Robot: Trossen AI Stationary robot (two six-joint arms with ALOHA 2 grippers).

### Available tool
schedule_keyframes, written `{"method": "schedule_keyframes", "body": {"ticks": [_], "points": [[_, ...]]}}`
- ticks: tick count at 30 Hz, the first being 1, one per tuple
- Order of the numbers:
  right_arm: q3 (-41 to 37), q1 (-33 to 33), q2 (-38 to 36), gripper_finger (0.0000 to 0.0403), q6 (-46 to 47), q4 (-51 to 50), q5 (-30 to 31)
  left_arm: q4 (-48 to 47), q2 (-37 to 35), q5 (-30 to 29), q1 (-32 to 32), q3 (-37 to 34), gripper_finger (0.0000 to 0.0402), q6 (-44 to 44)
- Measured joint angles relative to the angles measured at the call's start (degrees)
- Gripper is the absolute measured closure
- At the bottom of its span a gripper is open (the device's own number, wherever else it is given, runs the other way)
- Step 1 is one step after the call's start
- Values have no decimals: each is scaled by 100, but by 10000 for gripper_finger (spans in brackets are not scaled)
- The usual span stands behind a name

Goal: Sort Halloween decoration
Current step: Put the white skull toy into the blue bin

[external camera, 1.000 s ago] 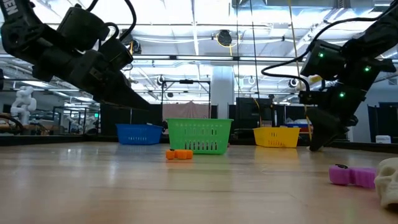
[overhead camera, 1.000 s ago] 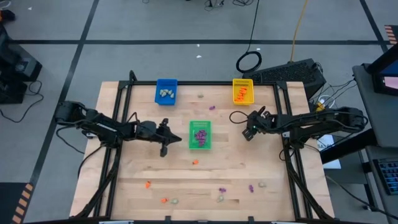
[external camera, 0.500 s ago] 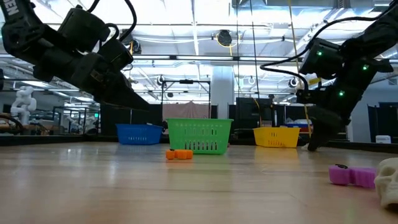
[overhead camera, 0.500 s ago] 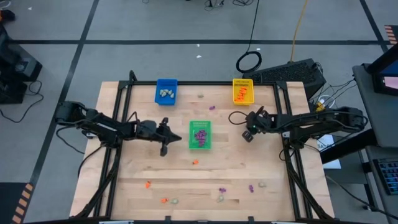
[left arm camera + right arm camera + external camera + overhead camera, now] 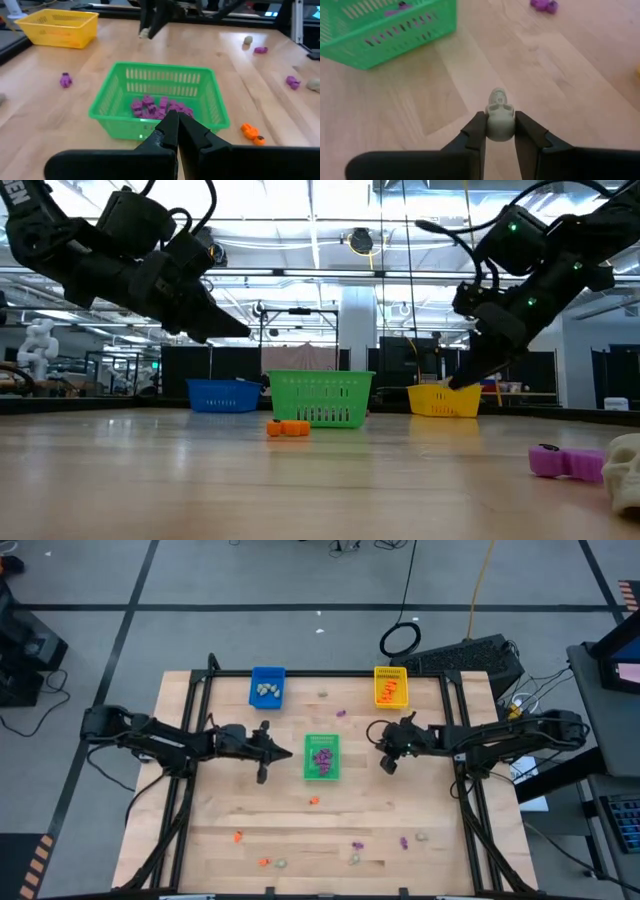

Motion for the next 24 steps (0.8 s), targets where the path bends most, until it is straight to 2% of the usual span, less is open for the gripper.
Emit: {"method": "schedule_keyframes", "body": {"ticks": [12,18,24], "points": [[4,142,-2,353,-32,845,-2,290,-62,200,165,-52,394,138],[69,140,-2,353,-105,1274,-2,1657,-66,240,202,-803,394,-4],[686,119,184,353,-518,1277,-2,2472,-122,213,398,-1412,394,-234]]}}
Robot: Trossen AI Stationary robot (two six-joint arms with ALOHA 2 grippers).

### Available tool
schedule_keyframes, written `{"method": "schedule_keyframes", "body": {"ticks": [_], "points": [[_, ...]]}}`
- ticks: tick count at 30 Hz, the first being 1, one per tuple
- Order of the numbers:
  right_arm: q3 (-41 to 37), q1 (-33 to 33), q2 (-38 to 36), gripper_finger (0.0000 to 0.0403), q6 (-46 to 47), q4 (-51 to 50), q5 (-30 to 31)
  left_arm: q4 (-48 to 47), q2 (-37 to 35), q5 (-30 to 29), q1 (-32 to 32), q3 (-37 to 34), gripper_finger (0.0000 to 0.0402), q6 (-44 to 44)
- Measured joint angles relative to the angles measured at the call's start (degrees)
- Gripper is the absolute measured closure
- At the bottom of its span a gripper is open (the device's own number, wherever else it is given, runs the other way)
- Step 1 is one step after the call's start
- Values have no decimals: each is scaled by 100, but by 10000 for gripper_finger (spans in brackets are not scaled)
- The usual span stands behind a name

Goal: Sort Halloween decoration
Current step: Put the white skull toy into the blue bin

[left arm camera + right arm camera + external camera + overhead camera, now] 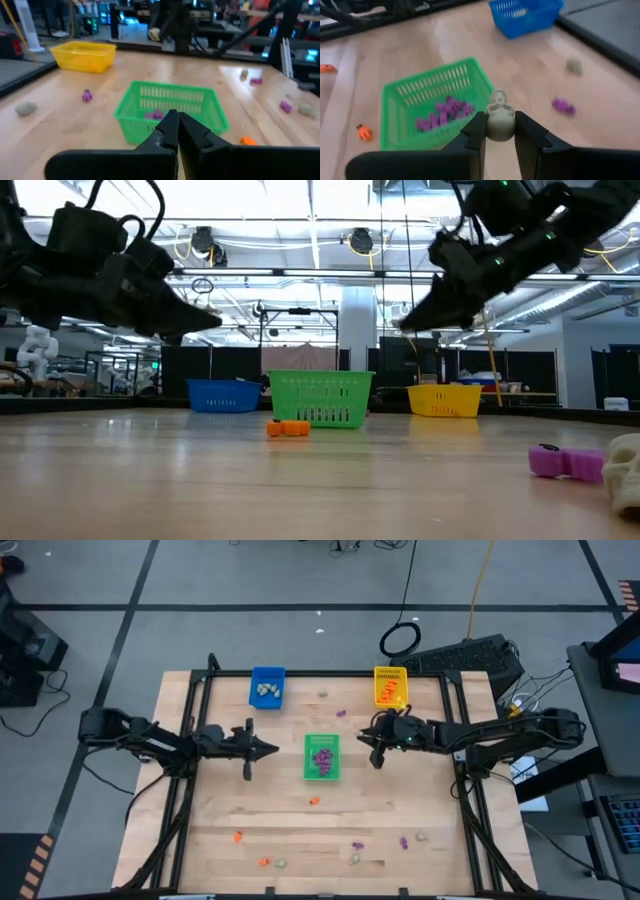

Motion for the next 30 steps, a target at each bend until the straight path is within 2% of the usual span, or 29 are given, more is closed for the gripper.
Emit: {"method": "schedule_keyframes", "body": {"ticks": [6,8,16,24,30], "points": [[1102,-187,925,353,-438,-160,-11,-142,-198,70,177,-2,394,65],[1549,-282,1368,353,-540,-182,-196,-80,-237,163,209,-2,394,104],[3800,-668,3324,353,-766,-706,-755,-814,-685,198,242,-4,394,332],[5803,-961,4943,353,-641,-944,-791,-1489,-1191,213,238,-4,394,423],[7177,-1143,5983,353,-565,-1186,-780,-1622,-1270,231,238,-9,394,515]]}}
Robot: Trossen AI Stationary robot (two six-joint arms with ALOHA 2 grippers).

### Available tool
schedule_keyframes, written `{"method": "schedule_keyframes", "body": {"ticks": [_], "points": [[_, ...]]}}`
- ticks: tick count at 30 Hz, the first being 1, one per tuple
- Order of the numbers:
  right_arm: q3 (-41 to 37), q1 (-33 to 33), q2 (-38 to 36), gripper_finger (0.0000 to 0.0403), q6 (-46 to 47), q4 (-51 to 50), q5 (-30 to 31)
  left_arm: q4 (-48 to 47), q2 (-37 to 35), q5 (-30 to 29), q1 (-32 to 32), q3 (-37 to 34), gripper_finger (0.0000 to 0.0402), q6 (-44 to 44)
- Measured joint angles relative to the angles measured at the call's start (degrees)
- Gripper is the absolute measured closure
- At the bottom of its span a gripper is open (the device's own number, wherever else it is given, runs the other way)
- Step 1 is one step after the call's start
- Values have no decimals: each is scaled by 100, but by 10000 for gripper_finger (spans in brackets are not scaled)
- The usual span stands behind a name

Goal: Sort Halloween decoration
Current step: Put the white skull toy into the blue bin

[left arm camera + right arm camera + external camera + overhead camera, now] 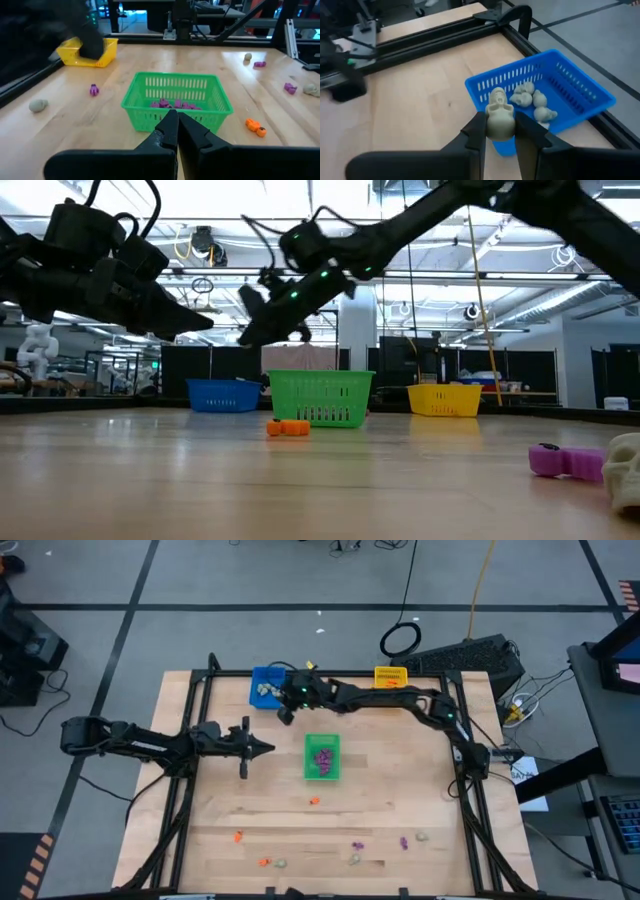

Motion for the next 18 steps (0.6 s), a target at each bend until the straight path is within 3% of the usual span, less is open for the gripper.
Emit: {"method": "schedule_keyframes", "body": {"ticks": [8,11,18], "points": [[1307,-133,897,353,120,-194,-92,21,-3,218,0,-4,394,-222],[1485,-178,1058,353,155,-235,-89,22,-3,476,0,-4,394,-285],[1505,-282,1133,353,307,-259,-76,22,-3,478,0,-4,394,-304]]}}
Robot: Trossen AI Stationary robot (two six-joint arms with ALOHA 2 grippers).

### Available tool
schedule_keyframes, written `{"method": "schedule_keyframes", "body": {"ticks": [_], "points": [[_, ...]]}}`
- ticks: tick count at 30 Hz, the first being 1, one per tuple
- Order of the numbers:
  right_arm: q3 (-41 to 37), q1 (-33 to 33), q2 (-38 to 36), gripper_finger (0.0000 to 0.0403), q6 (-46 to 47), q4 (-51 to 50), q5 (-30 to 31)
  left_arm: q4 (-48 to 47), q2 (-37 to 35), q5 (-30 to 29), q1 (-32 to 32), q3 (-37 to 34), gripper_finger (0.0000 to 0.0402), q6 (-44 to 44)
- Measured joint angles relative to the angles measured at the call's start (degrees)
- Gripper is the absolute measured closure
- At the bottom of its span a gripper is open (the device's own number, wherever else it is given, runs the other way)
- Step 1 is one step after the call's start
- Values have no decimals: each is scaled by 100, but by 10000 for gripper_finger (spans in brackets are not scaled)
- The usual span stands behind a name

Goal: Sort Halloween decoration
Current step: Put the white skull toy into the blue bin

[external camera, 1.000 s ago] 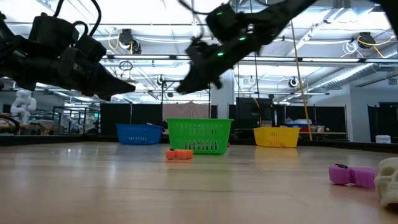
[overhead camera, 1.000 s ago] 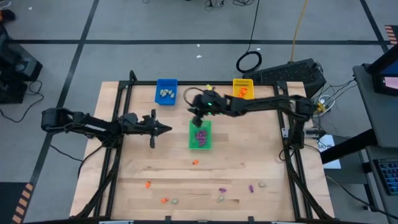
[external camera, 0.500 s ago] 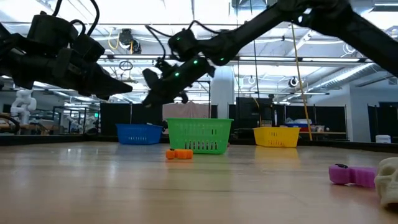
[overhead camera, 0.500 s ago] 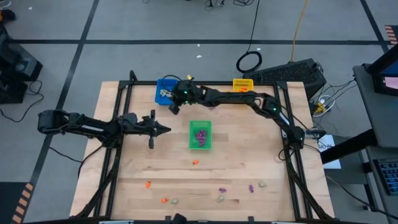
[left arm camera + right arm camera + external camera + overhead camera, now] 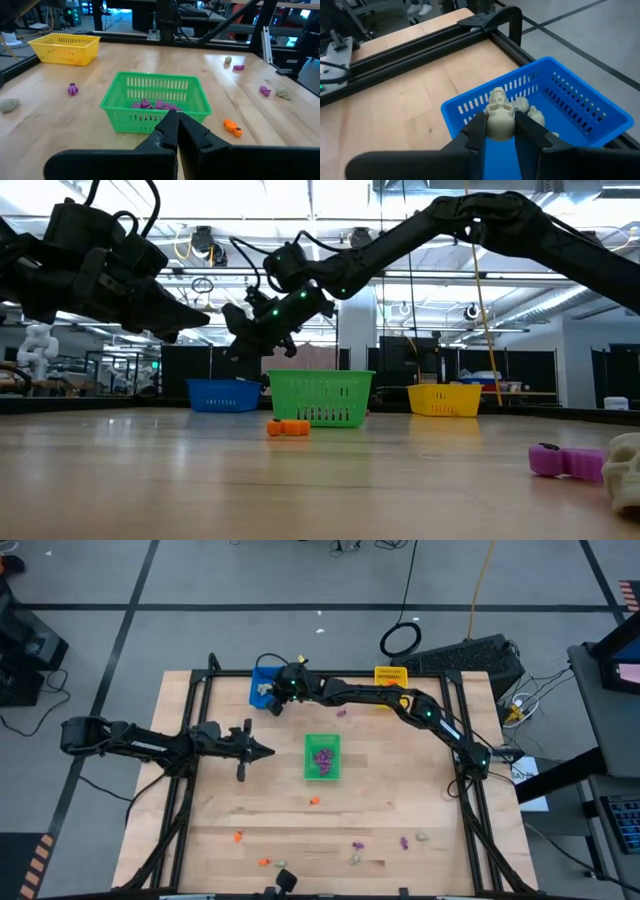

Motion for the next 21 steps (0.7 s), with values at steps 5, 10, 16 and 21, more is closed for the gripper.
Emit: {"method": "schedule_keyframes", "body": {"ticks": [5,10,16,21], "points": [[7,-36,24,353,24,-15,11,-2,0,-4,0,0,394,-42],[4,-47,112,353,60,-40,6,0,0,-27,0,-2,394,-146],[4,-79,293,353,110,56,0,-1,0,-49,0,-2,394,-144],[4,-75,306,342,112,80,9,-7,0,-57,0,-2,394,-144]]}}
